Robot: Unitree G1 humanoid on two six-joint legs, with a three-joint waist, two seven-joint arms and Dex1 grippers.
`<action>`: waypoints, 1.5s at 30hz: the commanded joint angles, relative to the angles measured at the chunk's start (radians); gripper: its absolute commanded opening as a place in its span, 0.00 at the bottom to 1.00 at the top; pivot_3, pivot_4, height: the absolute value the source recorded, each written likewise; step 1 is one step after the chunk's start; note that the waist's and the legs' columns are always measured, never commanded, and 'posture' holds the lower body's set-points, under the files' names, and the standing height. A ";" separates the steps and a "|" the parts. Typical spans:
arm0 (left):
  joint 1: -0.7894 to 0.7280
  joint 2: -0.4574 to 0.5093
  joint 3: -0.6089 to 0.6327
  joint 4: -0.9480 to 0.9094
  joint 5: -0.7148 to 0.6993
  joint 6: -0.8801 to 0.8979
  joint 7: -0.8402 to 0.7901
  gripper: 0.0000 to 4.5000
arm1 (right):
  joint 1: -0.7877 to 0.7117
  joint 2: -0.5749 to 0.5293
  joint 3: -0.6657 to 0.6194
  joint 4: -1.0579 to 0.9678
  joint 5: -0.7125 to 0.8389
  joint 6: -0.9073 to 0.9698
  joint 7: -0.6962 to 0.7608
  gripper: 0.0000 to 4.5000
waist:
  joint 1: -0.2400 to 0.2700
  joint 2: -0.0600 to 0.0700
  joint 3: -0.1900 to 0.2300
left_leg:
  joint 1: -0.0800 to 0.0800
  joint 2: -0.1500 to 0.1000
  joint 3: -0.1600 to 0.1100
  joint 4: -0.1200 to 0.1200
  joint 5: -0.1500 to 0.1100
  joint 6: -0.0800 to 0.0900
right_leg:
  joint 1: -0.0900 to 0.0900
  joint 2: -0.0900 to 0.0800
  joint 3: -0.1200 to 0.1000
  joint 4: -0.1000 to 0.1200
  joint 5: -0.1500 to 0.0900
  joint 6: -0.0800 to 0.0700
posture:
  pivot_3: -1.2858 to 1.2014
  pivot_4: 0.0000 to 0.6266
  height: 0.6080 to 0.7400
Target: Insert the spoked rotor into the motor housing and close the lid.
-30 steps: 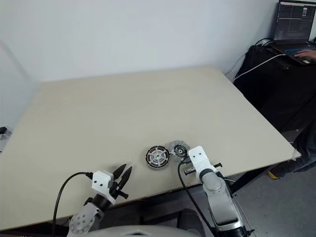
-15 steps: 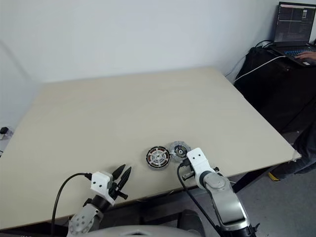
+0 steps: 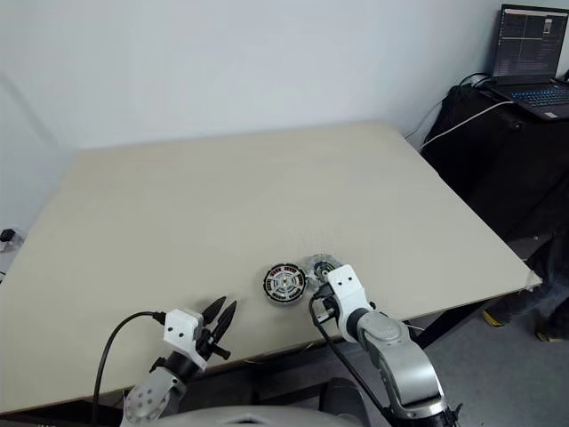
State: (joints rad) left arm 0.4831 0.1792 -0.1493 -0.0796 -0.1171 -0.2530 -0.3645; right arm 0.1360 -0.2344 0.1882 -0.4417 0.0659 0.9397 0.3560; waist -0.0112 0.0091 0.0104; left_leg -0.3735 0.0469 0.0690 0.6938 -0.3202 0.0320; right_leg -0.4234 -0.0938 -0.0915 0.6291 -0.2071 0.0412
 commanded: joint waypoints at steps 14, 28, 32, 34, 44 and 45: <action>-0.019 0.001 0.007 -0.026 -0.007 -0.010 -0.006 0.27 | -0.013 -0.136 0.086 -0.028 -0.056 -0.144 -0.006 0.42 | 0.000 0.000 0.000 | 0.000 0.000 0.000 0.001 0.000 0.000 | 0.000 0.000 0.000 0.000 0.000 0.000 | 0.52 0.00 1.00; -0.024 -0.006 0.008 -0.008 -0.008 -0.021 -0.008 0.27 | -0.061 -0.172 0.193 0.066 -0.203 -0.289 -0.045 0.42 | 0.001 -0.001 0.000 | 0.000 0.000 0.000 0.002 0.000 0.000 | 0.001 0.000 0.000 0.000 0.000 0.000 | 0.52 0.00 1.00; -0.024 -0.007 0.011 -0.003 -0.008 -0.027 -0.007 0.27 | -0.066 -0.171 0.194 0.086 -0.217 -0.298 -0.034 0.42 | 0.000 -0.001 0.000 | 0.000 0.000 0.000 0.002 0.000 0.000 | 0.006 0.000 0.000 0.000 0.000 0.000 | 0.52 0.00 1.00; -0.024 -0.008 0.011 -0.001 -0.008 -0.029 -0.007 0.27 | -0.066 -0.169 0.192 0.093 -0.224 -0.300 -0.033 0.42 | 0.000 -0.001 0.000 | 0.002 0.000 -0.001 0.002 0.000 0.000 | 0.008 0.000 -0.001 0.000 0.000 0.000 | 0.52 0.00 1.00; -0.027 -0.008 0.013 0.011 -0.011 -0.040 -0.008 0.27 | -0.061 -0.163 0.193 0.114 -0.263 -0.320 -0.045 0.22 | 0.000 -0.002 0.002 | 0.008 0.000 -0.001 0.002 0.000 0.000 | 0.009 0.000 -0.001 0.000 0.000 0.000 | 0.52 0.00 1.00; -0.028 -0.008 0.013 0.012 -0.011 -0.041 -0.008 0.27 | -0.061 -0.161 0.191 0.117 -0.266 -0.323 -0.045 0.15 | 0.000 -0.002 0.002 | 0.008 0.000 -0.001 0.002 0.000 0.000 | 0.009 0.000 -0.001 0.000 0.000 0.000 | 0.52 0.00 1.00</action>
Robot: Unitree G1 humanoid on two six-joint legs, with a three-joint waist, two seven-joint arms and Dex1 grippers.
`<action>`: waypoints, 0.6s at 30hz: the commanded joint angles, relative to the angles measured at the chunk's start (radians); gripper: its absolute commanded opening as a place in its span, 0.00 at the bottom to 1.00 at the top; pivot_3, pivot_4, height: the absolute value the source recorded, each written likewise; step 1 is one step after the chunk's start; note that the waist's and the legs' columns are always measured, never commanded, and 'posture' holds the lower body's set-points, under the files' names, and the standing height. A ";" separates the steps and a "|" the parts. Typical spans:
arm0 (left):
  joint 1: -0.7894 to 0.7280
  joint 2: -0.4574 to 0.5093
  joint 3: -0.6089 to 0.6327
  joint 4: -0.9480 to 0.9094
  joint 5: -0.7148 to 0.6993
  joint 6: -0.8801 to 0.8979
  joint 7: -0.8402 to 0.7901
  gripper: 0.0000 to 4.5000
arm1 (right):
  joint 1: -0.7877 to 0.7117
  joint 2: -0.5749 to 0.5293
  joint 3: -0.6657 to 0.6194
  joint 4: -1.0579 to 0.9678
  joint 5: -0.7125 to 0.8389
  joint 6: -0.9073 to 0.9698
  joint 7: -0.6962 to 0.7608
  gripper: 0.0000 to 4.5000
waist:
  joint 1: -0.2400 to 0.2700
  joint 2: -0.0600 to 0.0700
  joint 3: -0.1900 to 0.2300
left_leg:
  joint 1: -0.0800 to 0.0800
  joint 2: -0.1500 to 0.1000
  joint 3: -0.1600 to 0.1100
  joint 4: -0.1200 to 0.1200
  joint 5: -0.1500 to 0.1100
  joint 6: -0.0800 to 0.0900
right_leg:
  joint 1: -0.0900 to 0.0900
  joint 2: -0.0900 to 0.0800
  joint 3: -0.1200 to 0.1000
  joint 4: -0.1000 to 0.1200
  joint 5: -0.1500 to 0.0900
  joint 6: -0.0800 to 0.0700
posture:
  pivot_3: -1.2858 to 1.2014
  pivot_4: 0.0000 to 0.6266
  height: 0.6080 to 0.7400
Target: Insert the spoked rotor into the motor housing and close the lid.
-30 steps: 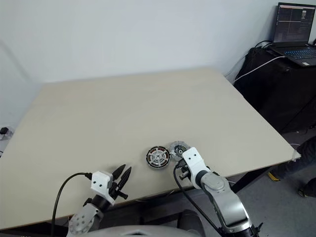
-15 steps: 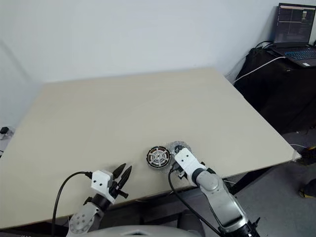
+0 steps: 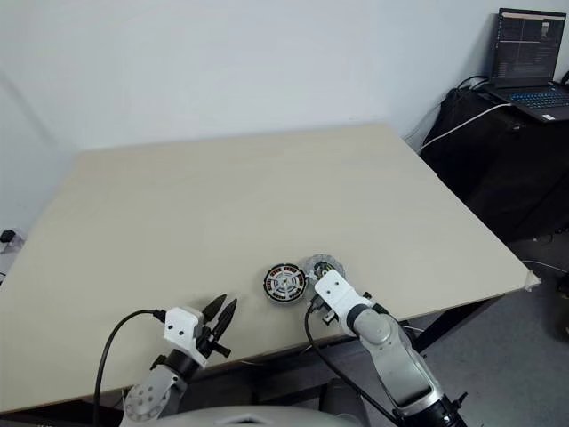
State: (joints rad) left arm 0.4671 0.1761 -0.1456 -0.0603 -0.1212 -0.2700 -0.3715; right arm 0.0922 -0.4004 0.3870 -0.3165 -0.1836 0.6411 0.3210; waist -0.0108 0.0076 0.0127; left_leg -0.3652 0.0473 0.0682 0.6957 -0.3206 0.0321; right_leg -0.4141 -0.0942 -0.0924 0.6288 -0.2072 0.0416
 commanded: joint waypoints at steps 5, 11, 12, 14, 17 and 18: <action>-0.013 -0.005 0.011 -0.005 -0.007 -0.027 -0.001 0.27 | -0.014 0.011 -0.015 0.002 -0.030 -0.036 -0.014 0.01 | 0.000 -0.001 0.001 | 0.000 0.000 0.000 0.000 0.000 0.000 | 0.000 0.000 0.000 0.000 0.000 0.000 | 0.52 0.00 1.00; -0.014 -0.004 0.010 -0.006 -0.008 -0.024 -0.003 0.27 | -0.011 0.005 -0.008 0.000 -0.049 -0.072 -0.015 0.01 | 0.000 -0.001 0.001 | 0.000 0.000 0.000 0.000 0.000 0.000 | 0.000 0.000 0.000 0.000 0.000 0.000 | 0.52 0.00 1.00; -0.015 -0.004 0.010 -0.007 -0.008 -0.024 -0.003 0.27 | -0.010 0.001 -0.003 0.000 -0.054 -0.094 -0.014 0.01 | 0.000 -0.002 0.001 | 0.000 0.000 0.000 0.000 0.000 0.000 | 0.000 0.000 0.000 0.000 0.000 0.000 | 0.52 0.00 1.00; -0.015 -0.004 0.010 -0.007 -0.008 -0.023 -0.003 0.27 | -0.012 -0.015 0.019 0.002 -0.083 -0.150 -0.013 0.01 | 0.000 -0.002 0.002 | 0.000 0.000 0.000 0.000 0.000 0.000 | 0.000 0.000 0.000 0.000 0.000 0.000 | 0.52 0.00 1.00; -0.017 -0.004 0.011 -0.007 -0.008 -0.020 -0.002 0.27 | -0.024 -0.062 0.074 0.023 -0.164 -0.259 -0.014 0.01 | -0.002 -0.002 0.003 | 0.000 0.000 0.000 0.000 0.000 0.000 | 0.000 0.000 0.000 0.000 0.000 0.000 | 0.52 0.00 1.00; -0.018 -0.004 0.011 -0.007 -0.008 -0.019 -0.002 0.27 | -0.030 -0.077 0.091 0.035 -0.191 -0.294 -0.015 0.01 | -0.003 -0.002 0.003 | 0.000 0.000 0.000 0.000 0.000 0.000 | 0.000 0.000 0.000 0.000 0.000 0.000 | 0.52 0.00 1.00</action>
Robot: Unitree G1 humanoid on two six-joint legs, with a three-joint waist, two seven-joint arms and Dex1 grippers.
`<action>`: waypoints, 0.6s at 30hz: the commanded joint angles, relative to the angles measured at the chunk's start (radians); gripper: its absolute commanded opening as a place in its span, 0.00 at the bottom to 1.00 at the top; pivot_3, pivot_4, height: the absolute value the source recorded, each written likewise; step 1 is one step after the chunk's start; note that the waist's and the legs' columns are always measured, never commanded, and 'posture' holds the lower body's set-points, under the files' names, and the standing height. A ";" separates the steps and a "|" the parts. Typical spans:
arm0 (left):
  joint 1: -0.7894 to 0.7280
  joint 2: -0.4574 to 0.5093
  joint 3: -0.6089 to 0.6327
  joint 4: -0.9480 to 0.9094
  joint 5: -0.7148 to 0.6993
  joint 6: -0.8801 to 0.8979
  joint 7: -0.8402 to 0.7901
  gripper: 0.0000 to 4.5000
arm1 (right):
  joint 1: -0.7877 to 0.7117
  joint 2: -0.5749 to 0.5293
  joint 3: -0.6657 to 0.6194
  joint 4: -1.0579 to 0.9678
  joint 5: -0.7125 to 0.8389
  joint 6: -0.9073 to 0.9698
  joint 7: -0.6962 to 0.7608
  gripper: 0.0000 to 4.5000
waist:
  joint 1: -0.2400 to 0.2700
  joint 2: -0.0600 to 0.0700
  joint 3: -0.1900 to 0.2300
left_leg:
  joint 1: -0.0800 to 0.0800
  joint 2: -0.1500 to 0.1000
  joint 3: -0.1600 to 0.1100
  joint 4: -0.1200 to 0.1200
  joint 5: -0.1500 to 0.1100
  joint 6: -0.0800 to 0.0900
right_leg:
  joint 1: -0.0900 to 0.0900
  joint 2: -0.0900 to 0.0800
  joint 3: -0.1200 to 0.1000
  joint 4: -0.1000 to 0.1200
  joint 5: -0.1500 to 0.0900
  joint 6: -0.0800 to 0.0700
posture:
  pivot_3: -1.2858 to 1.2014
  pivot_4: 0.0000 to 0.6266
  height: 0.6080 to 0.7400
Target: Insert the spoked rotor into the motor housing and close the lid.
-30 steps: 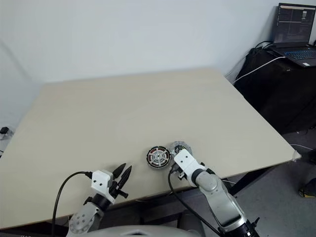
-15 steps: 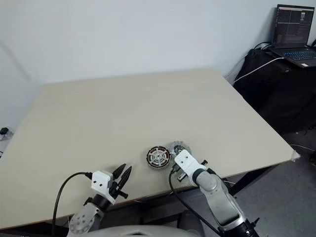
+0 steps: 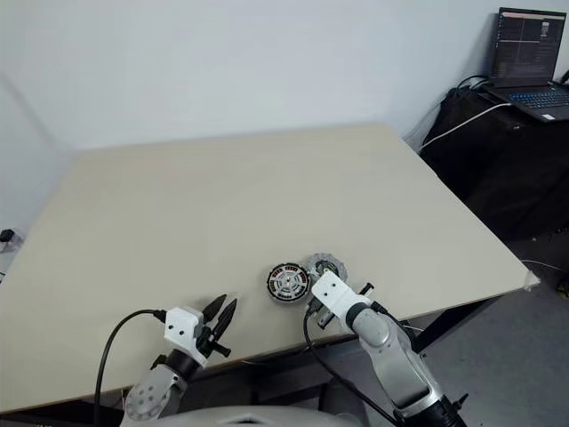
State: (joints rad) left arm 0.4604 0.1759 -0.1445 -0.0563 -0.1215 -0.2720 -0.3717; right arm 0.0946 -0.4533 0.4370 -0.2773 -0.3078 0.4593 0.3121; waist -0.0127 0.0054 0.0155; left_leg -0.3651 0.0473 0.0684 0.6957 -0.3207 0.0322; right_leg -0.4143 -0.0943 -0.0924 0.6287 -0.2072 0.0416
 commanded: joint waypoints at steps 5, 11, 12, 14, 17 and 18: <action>-0.012 -0.004 0.009 -0.011 -0.009 -0.017 -0.002 0.27 | -0.056 -0.062 0.086 0.039 -0.162 -0.219 -0.005 0.01 | -0.007 -0.001 0.001 | 0.000 0.000 0.000 0.000 0.000 0.000 | 0.000 0.000 0.000 0.000 0.000 0.000 | 0.52 0.00 1.00; -0.016 -0.005 0.009 -0.012 -0.011 -0.012 -0.002 0.27 | -0.117 -0.119 0.157 0.099 -0.311 -0.364 0.018 0.01 | -0.013 -0.002 0.001 | 0.001 0.001 0.001 0.000 0.000 0.000 | 0.000 0.000 0.000 0.000 0.000 0.000 | 0.52 0.00 1.00; -0.017 -0.004 0.009 -0.012 -0.011 -0.011 -0.003 0.27 | -0.131 -0.132 0.172 0.112 -0.339 -0.391 0.025 0.01 | -0.013 -0.002 0.001 | 0.001 0.001 0.001 0.000 0.000 0.000 | 0.000 0.000 0.000 0.000 0.000 0.000 | 0.52 0.00 1.00; -0.019 -0.003 0.008 -0.011 -0.012 -0.009 -0.003 0.27 | -0.161 -0.157 0.203 0.139 -0.406 -0.446 0.035 0.01 | -0.015 -0.003 0.001 | 0.002 0.001 0.001 0.000 0.000 0.000 | 0.001 0.000 0.000 0.000 0.000 0.000 | 0.52 0.00 1.00; -0.021 -0.003 0.008 -0.011 -0.014 -0.007 -0.003 0.27 | -0.203 -0.188 0.239 0.172 -0.500 -0.523 0.044 0.01 | -0.019 -0.003 0.000 | 0.003 0.001 0.002 0.000 0.000 0.000 | 0.001 0.001 0.000 0.000 0.000 -0.001 | 0.52 0.00 1.00; -0.021 -0.004 0.008 -0.011 -0.014 -0.007 -0.003 0.27 | -0.216 -0.197 0.249 0.178 -0.530 -0.548 0.048 0.01 | -0.022 -0.003 0.000 | 0.003 0.002 0.002 0.000 0.000 0.000 | 0.002 0.001 0.000 0.000 0.000 -0.001 | 0.52 0.00 1.00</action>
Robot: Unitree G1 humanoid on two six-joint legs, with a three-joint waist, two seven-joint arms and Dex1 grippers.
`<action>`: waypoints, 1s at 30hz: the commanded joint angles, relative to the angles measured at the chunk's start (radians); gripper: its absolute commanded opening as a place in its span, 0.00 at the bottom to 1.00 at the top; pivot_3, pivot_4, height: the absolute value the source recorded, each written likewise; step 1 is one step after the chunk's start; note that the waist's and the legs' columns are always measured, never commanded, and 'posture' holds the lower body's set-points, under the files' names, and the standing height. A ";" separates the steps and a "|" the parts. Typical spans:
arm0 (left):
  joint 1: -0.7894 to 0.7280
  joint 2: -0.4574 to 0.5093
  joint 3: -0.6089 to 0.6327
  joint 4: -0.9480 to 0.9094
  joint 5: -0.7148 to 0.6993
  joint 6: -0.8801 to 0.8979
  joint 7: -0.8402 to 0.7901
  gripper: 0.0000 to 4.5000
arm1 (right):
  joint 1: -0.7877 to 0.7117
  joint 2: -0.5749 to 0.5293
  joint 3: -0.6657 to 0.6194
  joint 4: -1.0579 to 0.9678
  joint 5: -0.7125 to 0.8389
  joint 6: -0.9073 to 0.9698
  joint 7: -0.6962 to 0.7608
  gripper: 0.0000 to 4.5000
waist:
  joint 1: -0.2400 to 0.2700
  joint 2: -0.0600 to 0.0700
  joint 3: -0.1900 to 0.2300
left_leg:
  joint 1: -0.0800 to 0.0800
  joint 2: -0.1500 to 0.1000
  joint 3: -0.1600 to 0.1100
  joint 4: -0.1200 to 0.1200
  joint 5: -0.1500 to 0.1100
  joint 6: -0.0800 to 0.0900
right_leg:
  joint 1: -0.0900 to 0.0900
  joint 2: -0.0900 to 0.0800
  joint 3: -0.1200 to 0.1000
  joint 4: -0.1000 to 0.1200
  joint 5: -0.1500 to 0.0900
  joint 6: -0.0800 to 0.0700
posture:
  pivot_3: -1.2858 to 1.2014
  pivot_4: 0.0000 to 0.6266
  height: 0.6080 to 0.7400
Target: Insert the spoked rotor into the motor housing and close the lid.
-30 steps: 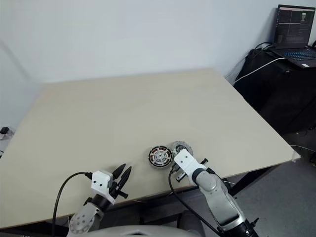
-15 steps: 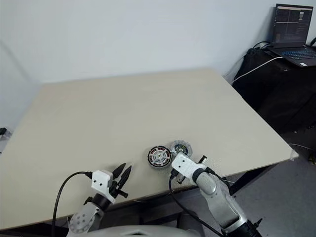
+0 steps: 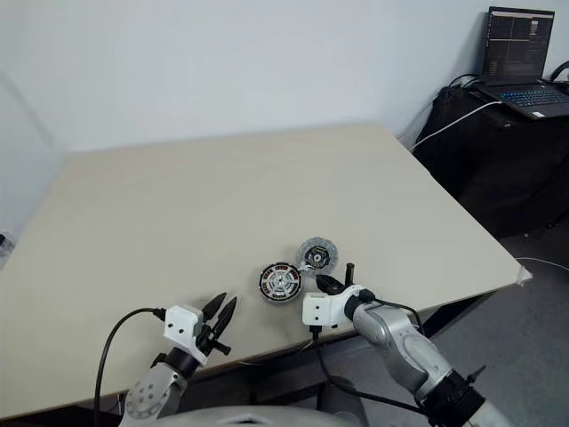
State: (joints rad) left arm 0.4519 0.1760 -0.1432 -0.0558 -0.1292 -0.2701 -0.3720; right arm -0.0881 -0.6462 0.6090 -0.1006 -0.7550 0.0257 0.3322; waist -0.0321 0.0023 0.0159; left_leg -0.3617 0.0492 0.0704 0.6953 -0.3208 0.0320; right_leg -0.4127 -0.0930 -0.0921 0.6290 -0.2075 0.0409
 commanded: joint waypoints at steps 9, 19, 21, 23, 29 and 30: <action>-0.011 -0.007 0.011 -0.008 -0.009 -0.009 -0.001 0.27 | -0.104 -0.037 0.117 0.002 -0.263 -0.290 0.038 0.01 | -0.011 -0.001 -0.001 | 0.001 0.004 0.002 0.000 -0.002 -0.003 | 0.000 0.004 0.000 0.000 -0.001 -0.003 | 0.52 0.00 1.00; -0.007 -0.009 0.015 -0.008 -0.008 -0.008 -0.003 0.27 | -0.165 -0.041 0.049 0.019 -0.186 -0.543 -0.039 0.01 | -0.026 -0.002 -0.001 | 0.002 0.012 0.004 -0.004 -0.003 -0.007 | 0.001 0.015 0.004 0.000 -0.004 -0.009 | 0.52 0.00 1.00; -0.007 -0.008 0.015 -0.008 -0.008 -0.007 -0.004 0.27 | -0.162 -0.037 0.035 0.013 -0.177 -0.565 -0.050 0.01 | -0.025 -0.001 -0.001 | 0.002 0.012 0.005 -0.004 -0.003 -0.007 | 0.001 0.016 0.004 0.001 -0.005 -0.010 | 0.52 0.00 1.00; -0.009 -0.008 0.014 -0.008 -0.008 -0.006 -0.006 0.27 | -0.158 -0.028 0.021 0.011 -0.171 -0.570 -0.058 0.01 | -0.024 -0.002 -0.001 | 0.002 0.012 0.006 -0.005 -0.003 -0.008 | 0.001 0.016 0.004 0.001 -0.005 -0.010 | 0.52 0.00 1.00; -0.012 -0.008 0.011 -0.008 -0.008 -0.004 -0.009 0.27 | -0.111 0.033 -0.047 0.018 -0.046 -0.488 0.007 0.01 | -0.013 -0.002 -0.001 | 0.002 0.012 0.006 -0.004 -0.003 -0.008 | 0.001 0.015 0.004 0.001 -0.005 -0.010 | 0.52 0.00 1.00; -0.012 -0.008 0.011 -0.008 -0.008 -0.005 -0.009 0.27 | -0.103 0.043 -0.059 0.015 -0.029 -0.466 0.024 0.01 | -0.009 -0.002 -0.001 | 0.002 0.012 0.006 -0.004 -0.003 -0.008 | 0.001 0.015 0.005 0.001 -0.005 -0.010 | 0.52 0.00 1.00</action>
State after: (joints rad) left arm 0.4488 0.1685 -0.1350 -0.0539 -0.1299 -0.2670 -0.3732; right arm -0.1845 -0.6148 0.5868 -0.0487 -0.8339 -0.4587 0.3443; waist -0.0412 0.0005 0.0151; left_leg -0.3600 0.0614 0.0763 0.6910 -0.3241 0.0241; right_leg -0.4114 -0.0778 -0.0875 0.6297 -0.2121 0.0308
